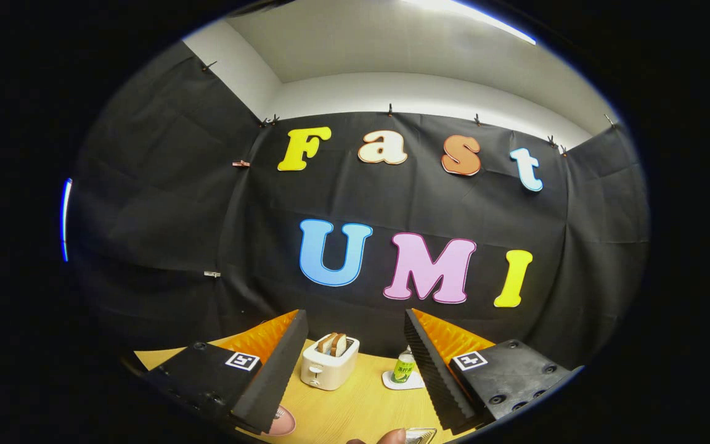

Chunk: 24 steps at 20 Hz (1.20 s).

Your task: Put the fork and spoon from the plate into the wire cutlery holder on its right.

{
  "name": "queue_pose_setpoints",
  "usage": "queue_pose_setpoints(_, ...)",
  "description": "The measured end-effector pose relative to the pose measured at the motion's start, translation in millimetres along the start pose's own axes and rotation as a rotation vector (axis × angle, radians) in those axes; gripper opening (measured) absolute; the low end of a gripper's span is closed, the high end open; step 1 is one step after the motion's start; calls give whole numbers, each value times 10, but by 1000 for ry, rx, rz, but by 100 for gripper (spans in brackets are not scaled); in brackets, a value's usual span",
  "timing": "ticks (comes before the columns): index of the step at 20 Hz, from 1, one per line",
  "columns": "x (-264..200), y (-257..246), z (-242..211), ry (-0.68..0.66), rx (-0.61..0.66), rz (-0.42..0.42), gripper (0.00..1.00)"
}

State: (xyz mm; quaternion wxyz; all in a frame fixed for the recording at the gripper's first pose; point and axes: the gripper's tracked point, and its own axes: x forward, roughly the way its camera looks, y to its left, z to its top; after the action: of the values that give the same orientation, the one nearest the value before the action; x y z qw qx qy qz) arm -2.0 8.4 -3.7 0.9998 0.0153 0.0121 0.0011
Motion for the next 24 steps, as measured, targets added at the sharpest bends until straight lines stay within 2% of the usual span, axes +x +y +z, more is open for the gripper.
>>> queue_pose_setpoints(1, 1, 42, -60, 29, 1, 13, 97)
queue_pose_setpoints(8, -76, 619, -953, 454, 96, 212, 98)
queue_pose_setpoints(17, -391, 1383, -2175, 987, 159, 377, 98)
queue_pose_setpoints(22, -637, 1706, -2848, 1214, 188, 375, 84)
queue_pose_setpoints(24, -653, 1809, -3102, 1275, 205, 355, 67)
